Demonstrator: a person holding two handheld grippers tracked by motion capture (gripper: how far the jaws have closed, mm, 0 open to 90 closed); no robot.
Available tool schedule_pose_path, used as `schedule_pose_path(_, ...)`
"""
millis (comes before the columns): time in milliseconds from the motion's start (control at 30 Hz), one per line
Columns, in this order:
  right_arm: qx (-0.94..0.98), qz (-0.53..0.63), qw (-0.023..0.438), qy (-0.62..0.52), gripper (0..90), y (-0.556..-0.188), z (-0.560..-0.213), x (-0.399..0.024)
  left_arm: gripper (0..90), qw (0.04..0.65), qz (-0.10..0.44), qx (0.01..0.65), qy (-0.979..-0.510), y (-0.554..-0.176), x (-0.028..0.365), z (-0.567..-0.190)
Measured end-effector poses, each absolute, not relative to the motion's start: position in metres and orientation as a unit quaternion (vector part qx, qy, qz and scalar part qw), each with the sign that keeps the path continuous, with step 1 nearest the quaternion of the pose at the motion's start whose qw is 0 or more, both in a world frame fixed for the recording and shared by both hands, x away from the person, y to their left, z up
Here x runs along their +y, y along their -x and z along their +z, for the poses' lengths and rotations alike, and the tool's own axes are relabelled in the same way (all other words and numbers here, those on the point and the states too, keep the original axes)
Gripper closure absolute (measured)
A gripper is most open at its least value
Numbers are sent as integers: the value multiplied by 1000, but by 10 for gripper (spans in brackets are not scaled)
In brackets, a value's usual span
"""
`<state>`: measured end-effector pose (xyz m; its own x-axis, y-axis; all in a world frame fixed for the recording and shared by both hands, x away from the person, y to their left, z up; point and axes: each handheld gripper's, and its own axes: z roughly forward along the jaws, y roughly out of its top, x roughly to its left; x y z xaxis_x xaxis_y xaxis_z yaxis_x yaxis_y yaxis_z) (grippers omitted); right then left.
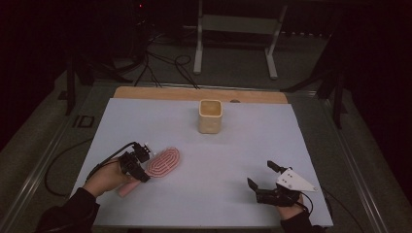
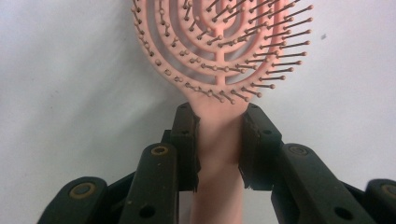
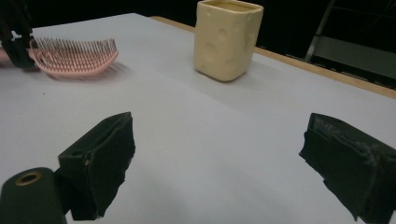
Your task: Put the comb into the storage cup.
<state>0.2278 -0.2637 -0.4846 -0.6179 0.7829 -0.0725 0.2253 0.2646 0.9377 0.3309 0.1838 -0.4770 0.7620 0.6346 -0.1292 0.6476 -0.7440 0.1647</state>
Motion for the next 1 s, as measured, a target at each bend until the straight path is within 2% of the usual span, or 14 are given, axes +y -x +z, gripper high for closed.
schedule_pose_path(467,744,504,276,-341,92,-228,-485,-264,705,166,-21,331,-929,-328,184,-455)
schedule_pose_path(1000,746,504,273,-339,92,-229,-485,-264,705,254,2,317,-914,-330,167,-434)
